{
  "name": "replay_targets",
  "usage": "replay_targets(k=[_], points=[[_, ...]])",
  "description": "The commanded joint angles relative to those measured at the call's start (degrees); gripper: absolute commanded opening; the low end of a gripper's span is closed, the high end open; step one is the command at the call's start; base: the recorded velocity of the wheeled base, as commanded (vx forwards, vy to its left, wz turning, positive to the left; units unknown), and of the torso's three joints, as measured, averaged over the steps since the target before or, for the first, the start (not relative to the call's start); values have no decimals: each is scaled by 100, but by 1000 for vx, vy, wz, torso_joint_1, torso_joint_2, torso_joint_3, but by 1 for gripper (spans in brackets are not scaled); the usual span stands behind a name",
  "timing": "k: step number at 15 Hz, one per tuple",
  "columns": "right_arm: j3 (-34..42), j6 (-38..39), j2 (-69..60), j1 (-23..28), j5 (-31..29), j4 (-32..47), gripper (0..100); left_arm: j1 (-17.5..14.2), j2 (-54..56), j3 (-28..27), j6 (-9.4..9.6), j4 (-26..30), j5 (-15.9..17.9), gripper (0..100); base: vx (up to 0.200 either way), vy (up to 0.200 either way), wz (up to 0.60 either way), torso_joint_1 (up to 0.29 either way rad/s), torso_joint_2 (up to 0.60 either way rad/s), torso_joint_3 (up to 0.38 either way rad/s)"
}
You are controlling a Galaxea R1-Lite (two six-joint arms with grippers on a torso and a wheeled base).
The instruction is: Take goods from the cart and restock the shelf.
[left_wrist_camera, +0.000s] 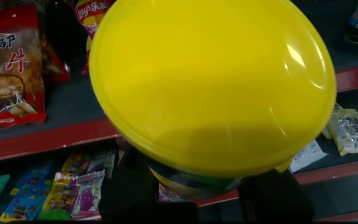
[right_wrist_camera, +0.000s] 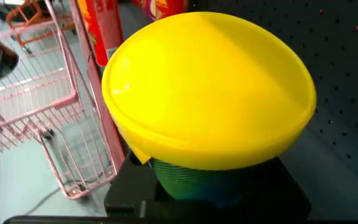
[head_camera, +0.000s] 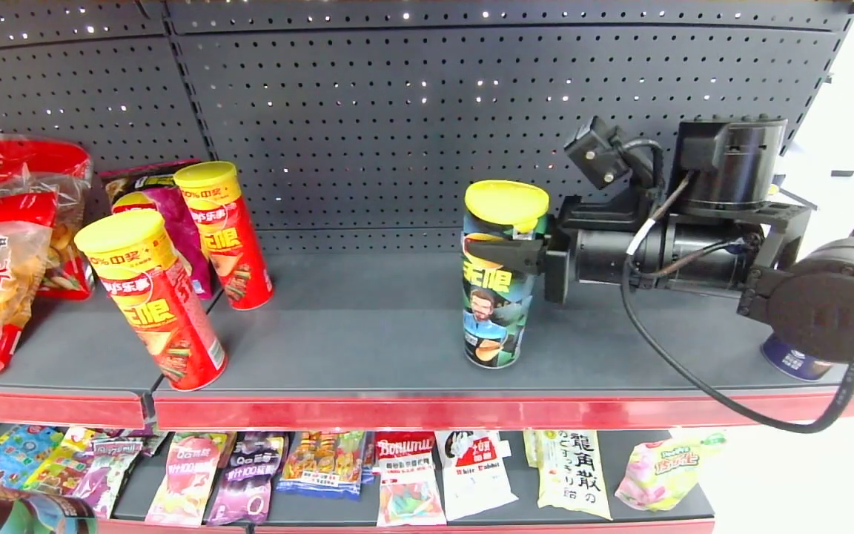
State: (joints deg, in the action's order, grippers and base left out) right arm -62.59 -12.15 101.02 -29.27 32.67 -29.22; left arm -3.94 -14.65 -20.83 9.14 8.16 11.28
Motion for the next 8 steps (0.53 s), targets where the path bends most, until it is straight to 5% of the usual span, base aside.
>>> replay_targets(k=[1,8], points=[[203,-156,-197,150,99,-5,0,-2,-2,0,0,2,6,0,0,0,0,0,0,0],[308,-481,-83,264,530,-5,0,-2,6,0,0,2,15,0,0,0,0,0,0,0]])
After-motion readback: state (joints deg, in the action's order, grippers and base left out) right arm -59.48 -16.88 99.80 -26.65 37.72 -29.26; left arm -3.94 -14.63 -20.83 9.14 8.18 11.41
